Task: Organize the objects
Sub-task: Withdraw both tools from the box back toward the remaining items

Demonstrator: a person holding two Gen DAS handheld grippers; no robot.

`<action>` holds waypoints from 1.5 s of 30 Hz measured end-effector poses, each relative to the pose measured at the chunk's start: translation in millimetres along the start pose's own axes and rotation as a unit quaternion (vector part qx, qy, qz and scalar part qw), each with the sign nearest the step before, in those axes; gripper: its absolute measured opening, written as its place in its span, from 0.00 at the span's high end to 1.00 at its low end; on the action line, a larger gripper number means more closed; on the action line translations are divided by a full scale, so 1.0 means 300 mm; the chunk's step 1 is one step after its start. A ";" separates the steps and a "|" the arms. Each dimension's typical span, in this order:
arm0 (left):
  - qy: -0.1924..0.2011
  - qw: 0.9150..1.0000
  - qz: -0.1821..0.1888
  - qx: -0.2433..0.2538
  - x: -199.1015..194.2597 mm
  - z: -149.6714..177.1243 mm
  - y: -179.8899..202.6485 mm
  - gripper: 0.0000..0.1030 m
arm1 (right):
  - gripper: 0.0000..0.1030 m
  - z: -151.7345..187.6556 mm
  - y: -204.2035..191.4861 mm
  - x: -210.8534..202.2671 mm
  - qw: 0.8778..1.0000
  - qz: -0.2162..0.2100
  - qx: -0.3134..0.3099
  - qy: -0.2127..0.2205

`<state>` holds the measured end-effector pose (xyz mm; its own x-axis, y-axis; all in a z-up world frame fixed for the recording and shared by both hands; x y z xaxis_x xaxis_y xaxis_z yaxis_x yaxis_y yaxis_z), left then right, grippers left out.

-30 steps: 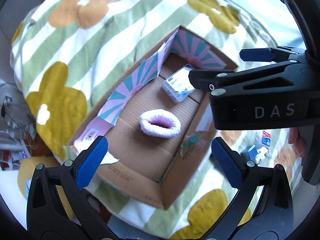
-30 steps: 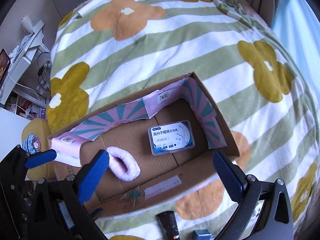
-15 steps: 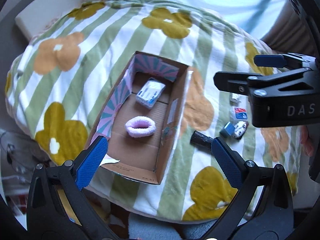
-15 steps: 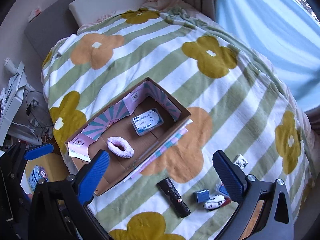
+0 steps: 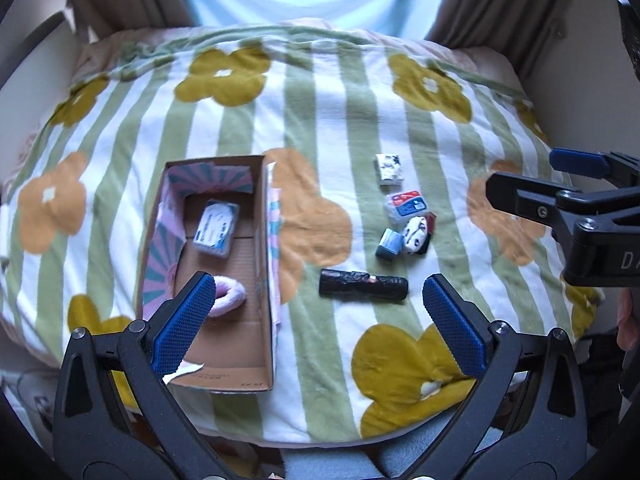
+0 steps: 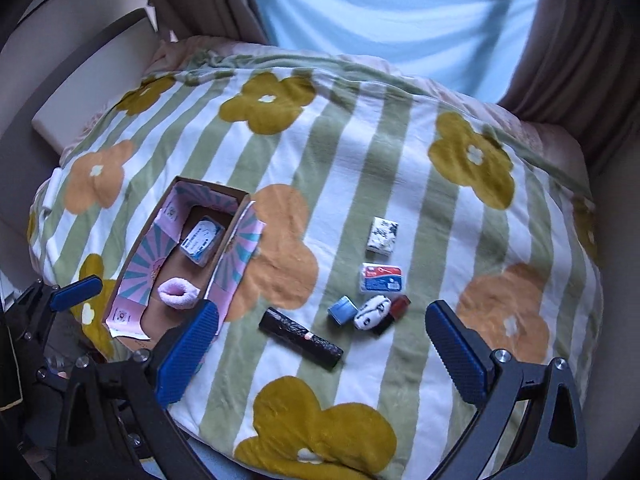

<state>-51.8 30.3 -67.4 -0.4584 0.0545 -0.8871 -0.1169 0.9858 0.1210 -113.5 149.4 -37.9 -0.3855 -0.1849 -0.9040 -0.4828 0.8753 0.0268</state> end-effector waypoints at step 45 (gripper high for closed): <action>-0.001 1.000 0.000 0.031 0.178 0.037 0.251 0.00 | 0.00 0.221 0.340 -0.025 0.997 0.026 0.043 0.051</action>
Point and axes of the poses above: each gripper's, at about its wrist camera, not at the fingertips, and x roughly the way its jaws point, y to its right, z to its underside, the point moved 7 cm from there along x, roughly the way its jaws point, and after that the axes turned 4 degrees about -x, right-handed, at the moved point
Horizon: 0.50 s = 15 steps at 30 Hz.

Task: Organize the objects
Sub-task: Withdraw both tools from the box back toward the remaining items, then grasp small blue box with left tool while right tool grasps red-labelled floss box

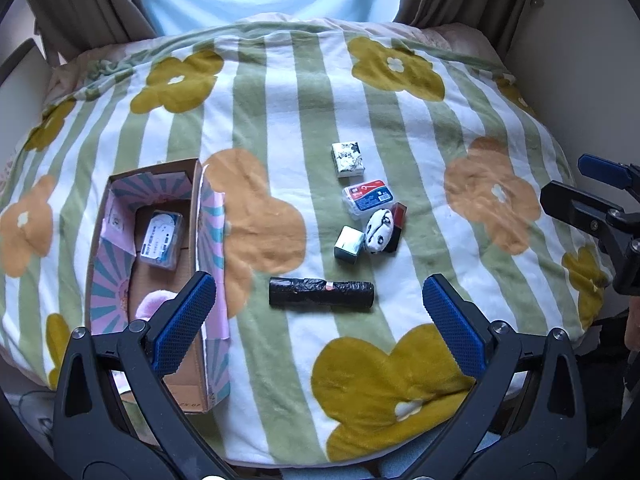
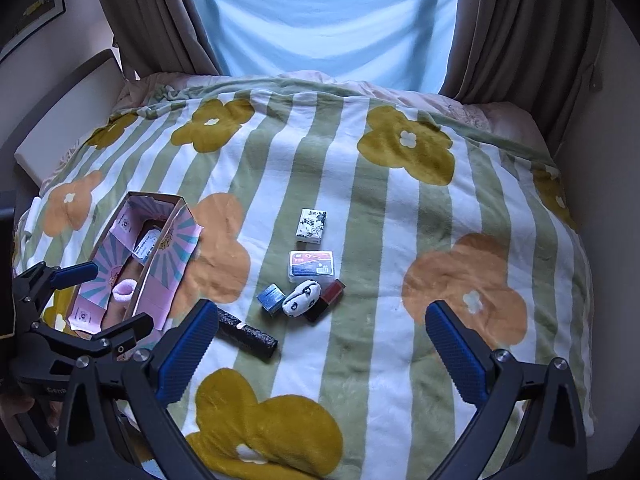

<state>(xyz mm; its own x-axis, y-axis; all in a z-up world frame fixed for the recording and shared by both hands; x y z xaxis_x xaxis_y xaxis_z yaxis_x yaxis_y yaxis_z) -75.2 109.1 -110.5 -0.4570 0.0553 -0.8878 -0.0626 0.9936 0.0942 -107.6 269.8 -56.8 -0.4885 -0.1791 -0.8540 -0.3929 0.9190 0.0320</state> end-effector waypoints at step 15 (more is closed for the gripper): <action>-0.034 0.999 0.010 0.009 0.579 0.054 0.067 0.12 | 0.00 -0.002 0.092 0.638 0.991 -0.090 -0.024 -0.096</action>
Point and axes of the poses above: each gripper's, at about its wrist camera, not at the fingertips, and x roughly the way its jaws point, y to its right, z to its underside, the point moved 7 cm from there along x, roughly the way its jaws point, and after that the axes turned 4 degrees about -x, right-handed, at the moved point
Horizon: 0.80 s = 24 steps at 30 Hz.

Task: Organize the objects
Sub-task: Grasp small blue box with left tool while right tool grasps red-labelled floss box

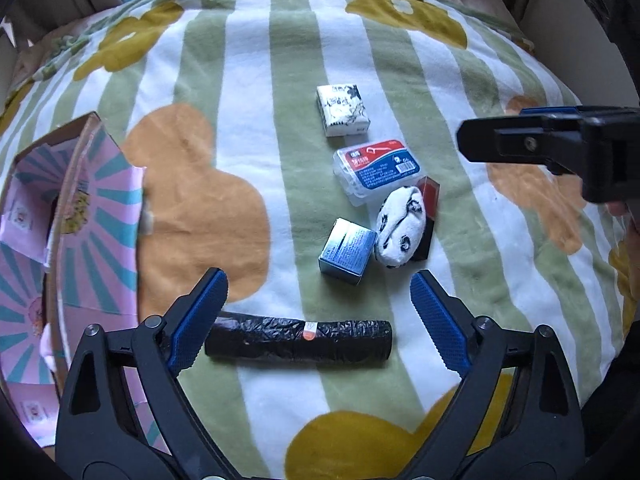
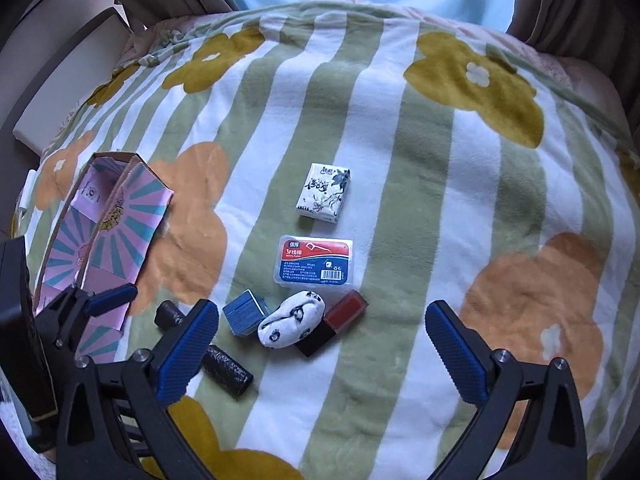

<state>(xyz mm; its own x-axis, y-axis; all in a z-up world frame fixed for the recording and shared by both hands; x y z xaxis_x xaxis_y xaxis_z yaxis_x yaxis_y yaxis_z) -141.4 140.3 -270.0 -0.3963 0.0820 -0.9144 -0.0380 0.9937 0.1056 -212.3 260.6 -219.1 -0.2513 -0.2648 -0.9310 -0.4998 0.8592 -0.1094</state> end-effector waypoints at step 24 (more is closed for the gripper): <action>-0.027 0.995 0.053 0.079 0.255 0.017 0.084 0.68 | 0.23 -0.007 -0.002 0.427 0.996 -0.023 0.012 -0.090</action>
Point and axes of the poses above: each gripper's, at about its wrist camera, not at the fingertips, and x roughly the way its jaws point, y to its right, z to its underside, the point moved 7 cm from there along x, roughly the way its jaws point, and after that the axes turned 4 degrees about -x, right-handed, at the moved point
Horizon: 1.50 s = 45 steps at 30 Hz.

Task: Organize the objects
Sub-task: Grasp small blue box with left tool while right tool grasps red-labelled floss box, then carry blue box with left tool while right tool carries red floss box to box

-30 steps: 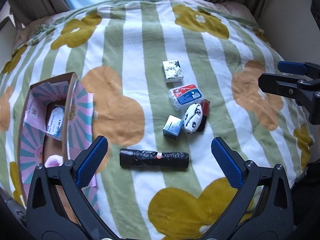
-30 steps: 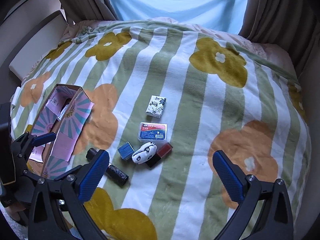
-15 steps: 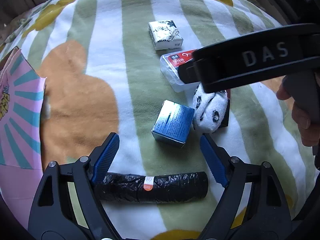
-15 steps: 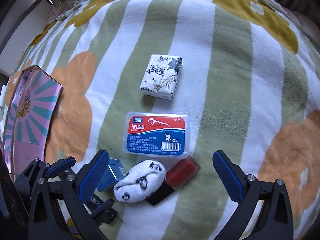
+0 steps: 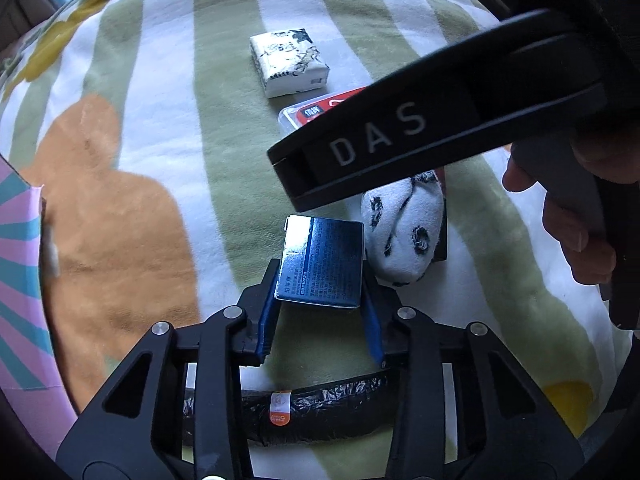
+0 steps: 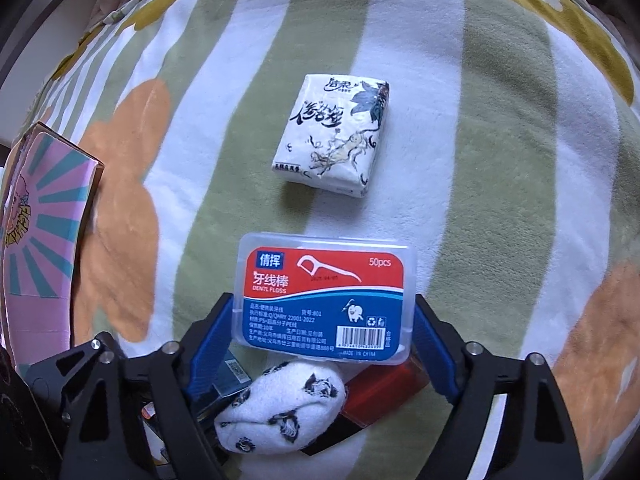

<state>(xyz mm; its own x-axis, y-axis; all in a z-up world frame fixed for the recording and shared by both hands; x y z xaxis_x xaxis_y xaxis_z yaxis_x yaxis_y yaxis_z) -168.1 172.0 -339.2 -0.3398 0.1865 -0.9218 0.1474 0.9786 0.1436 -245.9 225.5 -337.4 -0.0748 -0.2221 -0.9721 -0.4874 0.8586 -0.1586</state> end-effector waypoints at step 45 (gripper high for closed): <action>0.084 0.990 -0.065 -0.094 -0.949 -0.007 -0.226 0.69 | 0.23 0.227 -0.395 -0.925 0.979 0.085 0.075 0.168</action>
<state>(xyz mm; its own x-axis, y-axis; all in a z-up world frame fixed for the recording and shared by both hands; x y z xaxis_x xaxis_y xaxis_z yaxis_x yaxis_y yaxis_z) -83.3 52.7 -85.7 -0.4973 0.0545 -0.8659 -0.0786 0.9911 0.1075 -108.1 216.8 -60.6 -0.4381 -0.1879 -0.8791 -0.3112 0.9491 -0.0478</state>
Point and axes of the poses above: each gripper's, at about its wrist camera, not at the fingertips, and x roughly the way its jaws point, y to its right, z to its underside, the point moved 7 cm from there along x, roughly the way its jaws point, and after that the axes turned 4 degrees about -x, right-handed, at the moved point
